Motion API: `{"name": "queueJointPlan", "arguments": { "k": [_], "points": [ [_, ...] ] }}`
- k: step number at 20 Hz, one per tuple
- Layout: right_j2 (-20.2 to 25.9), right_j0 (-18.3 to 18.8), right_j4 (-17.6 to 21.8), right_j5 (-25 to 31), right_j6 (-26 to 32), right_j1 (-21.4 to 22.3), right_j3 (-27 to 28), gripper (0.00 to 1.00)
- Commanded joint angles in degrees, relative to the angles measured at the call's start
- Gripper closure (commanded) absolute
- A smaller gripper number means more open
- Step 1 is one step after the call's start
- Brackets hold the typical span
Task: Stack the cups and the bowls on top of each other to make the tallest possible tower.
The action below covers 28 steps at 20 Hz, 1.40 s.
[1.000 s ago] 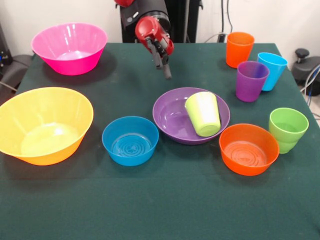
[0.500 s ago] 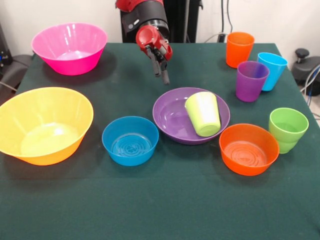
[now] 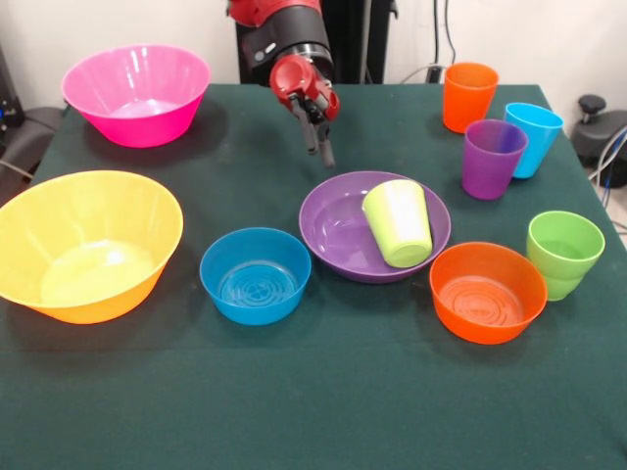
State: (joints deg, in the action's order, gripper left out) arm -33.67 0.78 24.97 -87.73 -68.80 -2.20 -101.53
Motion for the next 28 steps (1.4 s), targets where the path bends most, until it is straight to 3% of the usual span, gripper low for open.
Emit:
{"name": "queueJointPlan", "arguments": {
  "k": [1,13,18,28],
  "points": [
    [4.1,-1.6,-2.7,-1.8,-1.1,-0.9,2.0,0.0],
    [3.7,-2.7,-2.2,-4.8,-2.1,-1.1,1.9,0.0],
    [3.2,-2.9,-3.3,-1.0,-2.7,-1.6,3.2,0.0],
    [1.4,-4.5,-1.9,4.9,-3.2,-1.0,7.9,0.0]
  ]
}}
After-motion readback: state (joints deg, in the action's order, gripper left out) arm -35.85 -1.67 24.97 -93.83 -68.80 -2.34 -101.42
